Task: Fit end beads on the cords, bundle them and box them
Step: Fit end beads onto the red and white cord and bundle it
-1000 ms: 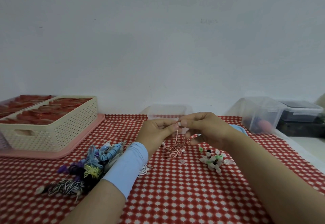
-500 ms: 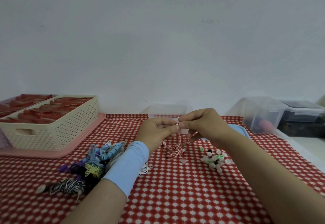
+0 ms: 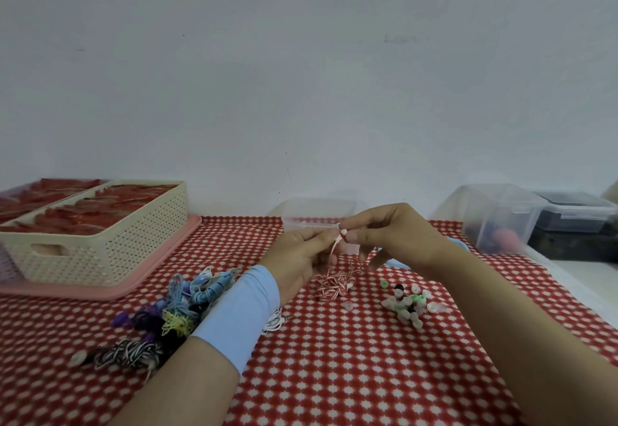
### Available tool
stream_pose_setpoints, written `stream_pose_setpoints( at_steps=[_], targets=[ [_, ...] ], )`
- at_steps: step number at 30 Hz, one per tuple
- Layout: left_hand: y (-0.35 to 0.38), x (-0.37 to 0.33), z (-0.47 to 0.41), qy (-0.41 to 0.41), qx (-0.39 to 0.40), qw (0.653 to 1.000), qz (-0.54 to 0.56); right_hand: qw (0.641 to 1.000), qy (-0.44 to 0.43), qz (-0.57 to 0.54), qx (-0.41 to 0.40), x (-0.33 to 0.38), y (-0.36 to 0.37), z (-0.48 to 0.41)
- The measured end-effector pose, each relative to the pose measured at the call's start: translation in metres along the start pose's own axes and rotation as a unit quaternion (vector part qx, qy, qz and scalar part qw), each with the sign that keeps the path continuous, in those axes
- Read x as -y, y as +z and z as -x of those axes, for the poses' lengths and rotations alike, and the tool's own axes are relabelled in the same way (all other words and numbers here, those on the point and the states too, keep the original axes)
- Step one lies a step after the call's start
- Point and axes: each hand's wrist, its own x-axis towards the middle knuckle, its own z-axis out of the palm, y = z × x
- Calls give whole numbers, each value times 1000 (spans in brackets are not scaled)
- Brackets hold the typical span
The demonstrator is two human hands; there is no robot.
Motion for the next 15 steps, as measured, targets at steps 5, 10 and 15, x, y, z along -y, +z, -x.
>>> stream_pose_setpoints(
  at_steps=[5,10,15],
  targets=[
    [0,-1,0,-29,3,999,26,999,-29,41,-15,-3,2,-3],
    [1,-4,1,-74,15,995,69,994,-63,86,-7,-2,0,-4],
    [2,-8,3,-98,29,990,98,990,-76,116,-2,0,-2,-4]
  ],
)
